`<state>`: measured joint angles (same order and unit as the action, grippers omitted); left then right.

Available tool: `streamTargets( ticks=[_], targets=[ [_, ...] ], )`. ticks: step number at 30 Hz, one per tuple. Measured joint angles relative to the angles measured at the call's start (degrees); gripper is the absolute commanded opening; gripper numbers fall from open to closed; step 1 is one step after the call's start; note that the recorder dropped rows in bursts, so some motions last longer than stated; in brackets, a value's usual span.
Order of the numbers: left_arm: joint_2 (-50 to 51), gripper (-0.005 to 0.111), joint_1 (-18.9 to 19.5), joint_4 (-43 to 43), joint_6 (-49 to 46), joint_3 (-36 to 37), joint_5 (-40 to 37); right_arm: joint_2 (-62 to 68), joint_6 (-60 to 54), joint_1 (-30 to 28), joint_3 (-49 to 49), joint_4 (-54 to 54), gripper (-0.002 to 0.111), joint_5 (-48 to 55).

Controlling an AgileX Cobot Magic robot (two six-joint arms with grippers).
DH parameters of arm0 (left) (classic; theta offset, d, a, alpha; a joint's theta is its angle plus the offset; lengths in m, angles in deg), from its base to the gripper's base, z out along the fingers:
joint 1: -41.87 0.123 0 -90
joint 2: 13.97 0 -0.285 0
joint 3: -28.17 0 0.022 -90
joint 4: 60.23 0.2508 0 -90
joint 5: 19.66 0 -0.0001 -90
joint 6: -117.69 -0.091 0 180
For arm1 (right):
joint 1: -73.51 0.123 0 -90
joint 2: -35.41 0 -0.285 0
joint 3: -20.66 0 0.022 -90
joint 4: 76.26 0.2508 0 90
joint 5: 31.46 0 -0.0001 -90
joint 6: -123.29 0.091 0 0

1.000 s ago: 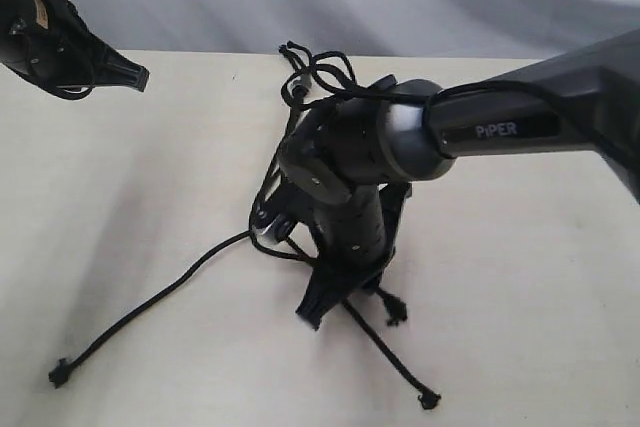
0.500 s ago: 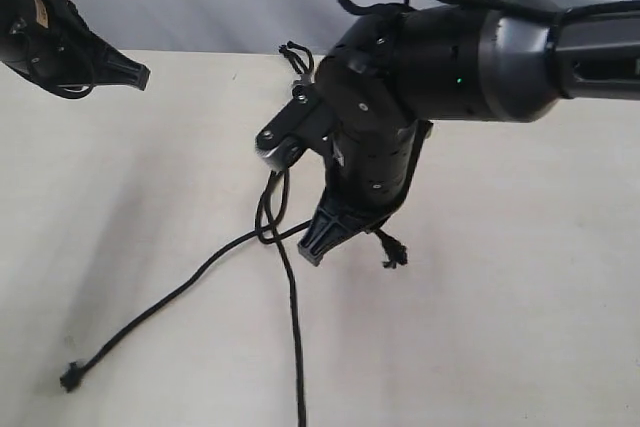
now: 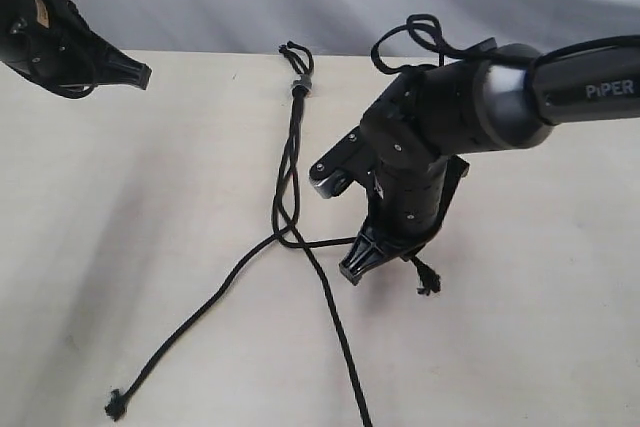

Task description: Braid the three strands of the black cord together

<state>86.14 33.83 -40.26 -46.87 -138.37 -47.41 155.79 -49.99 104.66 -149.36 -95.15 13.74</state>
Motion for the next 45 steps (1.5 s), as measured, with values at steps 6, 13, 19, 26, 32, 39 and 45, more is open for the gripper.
streamTargets(
  ticks=[6, 13, 19, 26, 32, 39, 45],
  targets=[
    [0.0, 0.001, 0.0, -0.3, 0.0, 0.0, 0.0, 2.6, 5.2, 0.0, 0.1, -4.9, 0.054, -0.4],
    [0.0, 0.001, -0.1, -6.4, -4.4, 0.0, -0.5, 0.6, 7.0, 0.0, 0.1, -8.6, 0.072, -6.2],
    [0.0, 0.001, -5.7, -16.7, -11.0, -0.4, -5.5, -11.2, 13.1, -2.7, 0.1, -15.3, 0.072, -13.0],
    [1.3, 0.004, -20.1, -20.0, -12.9, -0.9, -7.8, -23.1, 17.7, -13.9, 4.5, -16.8, 0.072, -20.0],
    [8.5, 0.035, -31.8, -20.6, -12.6, -1.6, -8.2, -24.6, 20.6, -23.7, 10.1, -16.6, 0.072, -30.4],
    [16.9, 0.047, -37.8, -20.6, -7.6, -6.9, -9.0, -24.6, 20.9, -25.3, 10.4, -16.3, 0.072, -32.8],
    [22.3, 0.047, -39.1, -20.6, -2.2, -10.7, -11.0, -24.6, 20.9, -25.3, 10.4, -16.3, 0.072, -33.6]
  ],
)
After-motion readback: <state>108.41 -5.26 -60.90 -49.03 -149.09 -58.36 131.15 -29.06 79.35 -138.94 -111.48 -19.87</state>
